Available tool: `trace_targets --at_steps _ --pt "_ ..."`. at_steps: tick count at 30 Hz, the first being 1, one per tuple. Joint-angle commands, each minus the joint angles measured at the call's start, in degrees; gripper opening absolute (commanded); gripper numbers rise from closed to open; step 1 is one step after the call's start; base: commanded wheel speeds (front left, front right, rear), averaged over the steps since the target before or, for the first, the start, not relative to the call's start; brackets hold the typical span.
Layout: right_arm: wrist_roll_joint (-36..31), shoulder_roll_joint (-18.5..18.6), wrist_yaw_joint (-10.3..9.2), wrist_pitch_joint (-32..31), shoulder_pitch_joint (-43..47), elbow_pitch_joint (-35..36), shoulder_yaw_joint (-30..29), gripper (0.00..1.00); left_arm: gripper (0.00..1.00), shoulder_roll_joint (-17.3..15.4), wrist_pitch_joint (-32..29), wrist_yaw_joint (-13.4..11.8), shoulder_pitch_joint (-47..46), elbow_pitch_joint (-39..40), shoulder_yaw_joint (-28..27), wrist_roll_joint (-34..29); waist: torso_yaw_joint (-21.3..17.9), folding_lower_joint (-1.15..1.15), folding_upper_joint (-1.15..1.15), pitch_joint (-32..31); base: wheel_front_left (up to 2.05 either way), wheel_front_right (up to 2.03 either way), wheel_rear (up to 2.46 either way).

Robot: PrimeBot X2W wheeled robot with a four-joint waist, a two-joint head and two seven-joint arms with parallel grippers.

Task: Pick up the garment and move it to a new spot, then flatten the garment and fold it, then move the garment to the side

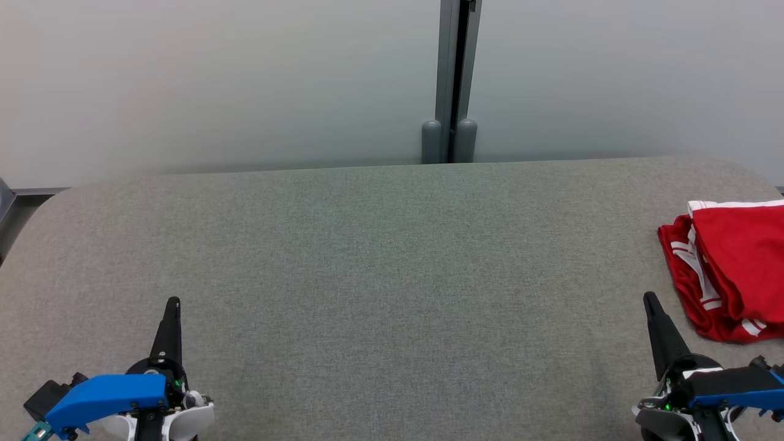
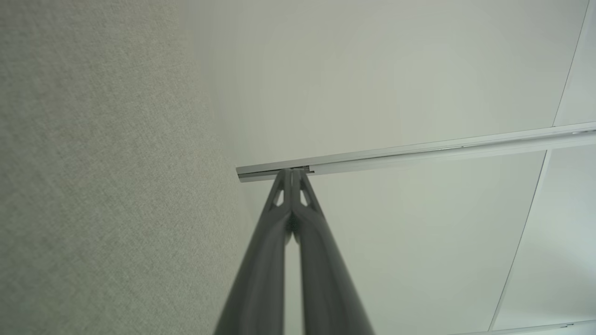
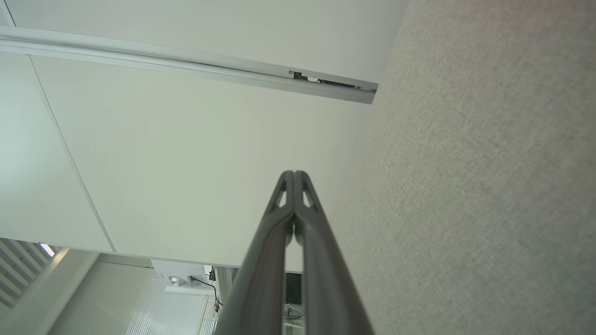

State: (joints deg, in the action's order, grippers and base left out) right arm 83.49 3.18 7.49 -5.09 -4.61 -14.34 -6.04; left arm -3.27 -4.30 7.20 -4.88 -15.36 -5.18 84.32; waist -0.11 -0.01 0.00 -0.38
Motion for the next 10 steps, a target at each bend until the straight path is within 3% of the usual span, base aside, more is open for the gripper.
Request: trace_targets --at_steps 1,10 --pt "1.3 -0.1 0.00 -0.3 -1.3 0.4 -0.2 0.00 0.00 0.1 -0.3 0.4 -1.0 0.5 -0.6 1.2 0.0 0.01 0.00 0.0 0.00 0.00 0.00" --pt "5.0 -0.3 0.01 -0.9 -1.5 0.4 -0.4 0.00 0.00 0.3 -1.3 0.5 -1.4 0.9 -1.0 4.5 0.1 0.01 0.00 0.3 0.00 0.00 0.00"
